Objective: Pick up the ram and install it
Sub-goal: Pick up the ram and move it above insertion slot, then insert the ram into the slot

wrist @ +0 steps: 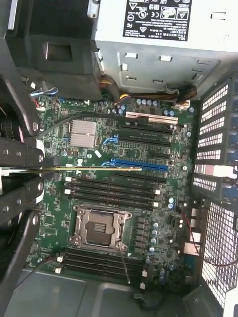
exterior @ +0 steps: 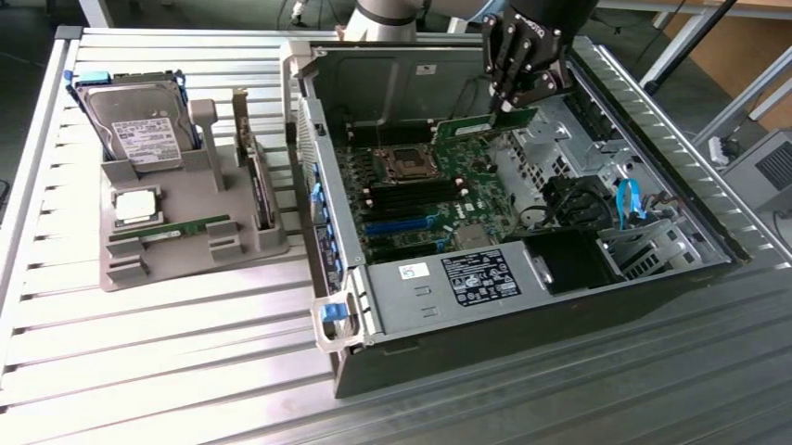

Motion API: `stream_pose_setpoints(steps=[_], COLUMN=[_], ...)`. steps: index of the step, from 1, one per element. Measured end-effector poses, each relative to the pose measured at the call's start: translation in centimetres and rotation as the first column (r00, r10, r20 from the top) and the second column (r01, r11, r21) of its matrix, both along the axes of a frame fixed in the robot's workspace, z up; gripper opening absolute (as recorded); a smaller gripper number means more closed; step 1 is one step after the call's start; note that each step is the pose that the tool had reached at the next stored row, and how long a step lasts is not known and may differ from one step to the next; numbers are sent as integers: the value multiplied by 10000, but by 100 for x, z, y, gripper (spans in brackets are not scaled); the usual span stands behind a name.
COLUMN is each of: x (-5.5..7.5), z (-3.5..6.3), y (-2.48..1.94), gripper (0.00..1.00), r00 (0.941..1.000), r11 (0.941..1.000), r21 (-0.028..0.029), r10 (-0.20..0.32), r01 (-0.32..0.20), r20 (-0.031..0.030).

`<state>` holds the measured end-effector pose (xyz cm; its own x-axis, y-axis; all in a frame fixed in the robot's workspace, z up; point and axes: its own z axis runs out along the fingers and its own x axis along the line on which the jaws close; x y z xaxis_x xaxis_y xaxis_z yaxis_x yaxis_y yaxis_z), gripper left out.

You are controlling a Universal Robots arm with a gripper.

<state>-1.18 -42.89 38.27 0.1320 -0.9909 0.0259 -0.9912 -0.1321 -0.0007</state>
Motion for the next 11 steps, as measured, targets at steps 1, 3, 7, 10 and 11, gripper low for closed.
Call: stream_pose_setpoints(steps=[1, 3, 7, 10, 11], x=[0, 1, 0, 0, 0], z=[0, 0, 0, 0, 0], y=[29, 45, 49, 49, 49], gripper=[12, 12, 12, 12, 12], r00=[10000, 10000, 10000, 10000, 10000], r11=[10000, 10000, 10000, 10000, 10000], r21=[-1, -1, 0, 0, 0], r10=[0, 1, 0, 0, 0], r01=[0, -1, 0, 0, 0], r20=[0, 0, 0, 0, 0])
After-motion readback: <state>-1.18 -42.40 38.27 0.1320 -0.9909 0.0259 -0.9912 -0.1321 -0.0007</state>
